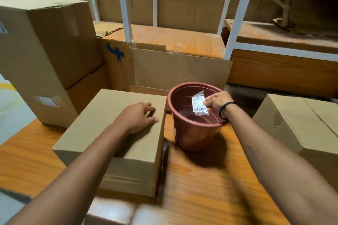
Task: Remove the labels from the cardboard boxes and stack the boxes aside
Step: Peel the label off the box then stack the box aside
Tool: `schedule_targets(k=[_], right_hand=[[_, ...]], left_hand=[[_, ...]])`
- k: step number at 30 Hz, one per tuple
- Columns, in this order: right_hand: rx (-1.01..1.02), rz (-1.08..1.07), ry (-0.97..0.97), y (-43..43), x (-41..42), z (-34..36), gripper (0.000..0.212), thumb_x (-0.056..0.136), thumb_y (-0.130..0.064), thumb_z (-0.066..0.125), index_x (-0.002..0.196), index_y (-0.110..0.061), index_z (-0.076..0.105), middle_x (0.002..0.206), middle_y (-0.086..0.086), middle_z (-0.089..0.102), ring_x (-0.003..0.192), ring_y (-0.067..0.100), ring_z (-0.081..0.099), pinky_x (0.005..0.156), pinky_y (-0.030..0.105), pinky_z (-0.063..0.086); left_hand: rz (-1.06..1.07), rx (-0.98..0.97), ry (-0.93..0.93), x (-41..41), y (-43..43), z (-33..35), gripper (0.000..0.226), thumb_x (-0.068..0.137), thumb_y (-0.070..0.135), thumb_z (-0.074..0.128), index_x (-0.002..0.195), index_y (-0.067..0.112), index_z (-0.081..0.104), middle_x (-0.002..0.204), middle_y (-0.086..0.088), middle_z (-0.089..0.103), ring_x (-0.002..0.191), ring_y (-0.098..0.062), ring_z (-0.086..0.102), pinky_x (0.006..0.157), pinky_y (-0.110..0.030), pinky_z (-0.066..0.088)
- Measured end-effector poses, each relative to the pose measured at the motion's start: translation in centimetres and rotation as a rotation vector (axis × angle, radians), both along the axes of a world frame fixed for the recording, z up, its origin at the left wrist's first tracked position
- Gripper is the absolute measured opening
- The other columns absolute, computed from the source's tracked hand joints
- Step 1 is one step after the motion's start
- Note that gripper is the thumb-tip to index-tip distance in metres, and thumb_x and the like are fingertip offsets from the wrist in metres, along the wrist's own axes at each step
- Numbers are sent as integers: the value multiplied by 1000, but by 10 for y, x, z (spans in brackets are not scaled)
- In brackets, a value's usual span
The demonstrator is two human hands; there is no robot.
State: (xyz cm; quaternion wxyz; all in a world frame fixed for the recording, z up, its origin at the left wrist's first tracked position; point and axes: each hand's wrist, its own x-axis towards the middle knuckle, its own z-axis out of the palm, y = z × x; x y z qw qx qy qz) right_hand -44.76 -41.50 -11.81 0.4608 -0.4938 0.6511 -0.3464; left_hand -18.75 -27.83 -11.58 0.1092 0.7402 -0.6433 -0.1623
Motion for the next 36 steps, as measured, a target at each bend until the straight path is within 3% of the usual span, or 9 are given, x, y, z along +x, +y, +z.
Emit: schedule_targets(k=[4, 7, 10, 14, 18, 25, 30, 33, 36], right_hand=[[63, 149, 135, -18, 4, -19, 12, 84, 2, 67, 96, 1, 67, 85, 16, 69, 71, 24, 64, 56, 30, 57], [85, 188, 234, -27, 1, -27, 26, 87, -3, 63, 112, 3, 65, 109, 21, 69, 79, 24, 64, 82, 38, 58], [75, 189, 287, -26, 2, -29, 26, 87, -3, 62, 113, 2, 64, 113, 22, 68, 80, 24, 63, 78, 36, 56], [53, 130, 30, -6, 21, -25, 11, 87, 7, 62, 87, -3, 64, 115, 24, 65, 101, 30, 65, 84, 38, 57], [-29, 288, -100, 35, 55, -14, 27, 83, -3, 73, 109, 0, 67, 107, 16, 70, 98, 23, 68, 85, 32, 56], [-414, 431, 377, 124, 100, 3, 34, 84, -40, 72, 114, -24, 70, 122, -5, 65, 113, 11, 59, 91, 28, 45], [-429, 434, 424, 184, 113, 5, 39, 88, -47, 64, 122, -28, 67, 145, -1, 49, 136, 12, 41, 105, 23, 29], [-368, 438, 310, 218, 118, -9, 69, 78, -71, 53, 137, -35, 50, 149, -5, 42, 137, 15, 38, 112, 38, 34], [-343, 469, 283, 240, 123, -32, 91, 63, -81, 62, 143, -44, 36, 153, -9, 32, 140, 10, 32, 115, 40, 31]], left_hand=[[-76, -16, -31, 15, 13, -10, 58, 94, 57, 48, 147, 37, 38, 159, 12, 24, 149, -17, 17, 120, -47, 16], [-74, -45, -14, 22, 19, -14, 57, 94, 57, 47, 146, 37, 39, 159, 12, 24, 149, -15, 15, 121, -47, 13], [-69, -66, -17, 31, 24, -16, 56, 93, 57, 48, 145, 38, 41, 158, 13, 26, 149, -16, 17, 120, -46, 14], [-61, -65, -9, 48, 32, -16, 56, 92, 59, 48, 144, 38, 43, 158, 12, 28, 148, -19, 20, 119, -51, 19], [-65, -68, -55, 76, 50, -12, 58, 92, 59, 46, 145, 36, 42, 158, 10, 27, 148, -18, 20, 118, -47, 16], [8, 5, -90, 146, 89, -5, 72, 79, 71, 52, 143, 39, 42, 161, 3, 23, 149, -25, 15, 118, -58, 12], [63, 3, 306, 188, 125, -18, 100, 50, 92, 57, 138, 46, 46, 161, 1, 19, 146, -28, 25, 114, -53, 28], [-32, -36, 685, 195, 146, -35, 103, 45, 86, 69, 137, 46, 46, 152, 12, 37, 142, -14, 33, 110, -38, 32], [-71, -137, 712, 189, 159, -49, 92, 53, 65, 84, 134, 48, 43, 141, 24, 42, 133, -2, 36, 106, -30, 33]])
